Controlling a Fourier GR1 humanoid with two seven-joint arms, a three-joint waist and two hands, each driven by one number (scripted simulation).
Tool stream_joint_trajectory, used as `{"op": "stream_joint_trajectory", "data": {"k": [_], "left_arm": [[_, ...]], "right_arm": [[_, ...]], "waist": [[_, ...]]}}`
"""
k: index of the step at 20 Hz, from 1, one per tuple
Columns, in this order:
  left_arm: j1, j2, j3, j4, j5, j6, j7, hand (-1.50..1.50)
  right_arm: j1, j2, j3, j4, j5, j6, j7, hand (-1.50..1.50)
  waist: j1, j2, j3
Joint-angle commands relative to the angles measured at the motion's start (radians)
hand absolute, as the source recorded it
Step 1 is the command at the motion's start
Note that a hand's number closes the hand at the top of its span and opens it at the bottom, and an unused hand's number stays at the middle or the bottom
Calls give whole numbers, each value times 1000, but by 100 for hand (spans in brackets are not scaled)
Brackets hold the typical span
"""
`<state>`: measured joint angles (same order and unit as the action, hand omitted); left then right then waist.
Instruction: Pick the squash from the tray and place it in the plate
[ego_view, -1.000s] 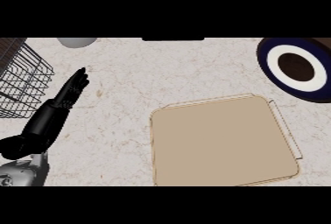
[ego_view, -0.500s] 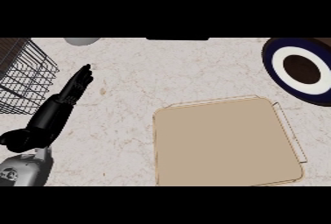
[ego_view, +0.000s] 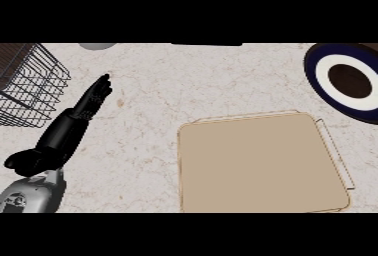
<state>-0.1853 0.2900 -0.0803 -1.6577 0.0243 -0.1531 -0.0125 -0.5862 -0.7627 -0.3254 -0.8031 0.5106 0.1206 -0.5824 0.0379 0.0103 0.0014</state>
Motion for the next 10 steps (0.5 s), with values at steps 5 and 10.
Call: {"op": "stream_joint_trajectory", "data": {"k": [5, 10], "left_arm": [[-42, -5, 2, 57, -13, -18, -20, 0], [-54, -2, 24, 31, 2, -24, 6, 0]], "right_arm": [[-126, 25, 75, 354, 138, -54, 31, -150], [-206, 50, 65, 506, 152, -87, -54, -150]], "waist": [[14, 14, 2], [17, 11, 3]]}}
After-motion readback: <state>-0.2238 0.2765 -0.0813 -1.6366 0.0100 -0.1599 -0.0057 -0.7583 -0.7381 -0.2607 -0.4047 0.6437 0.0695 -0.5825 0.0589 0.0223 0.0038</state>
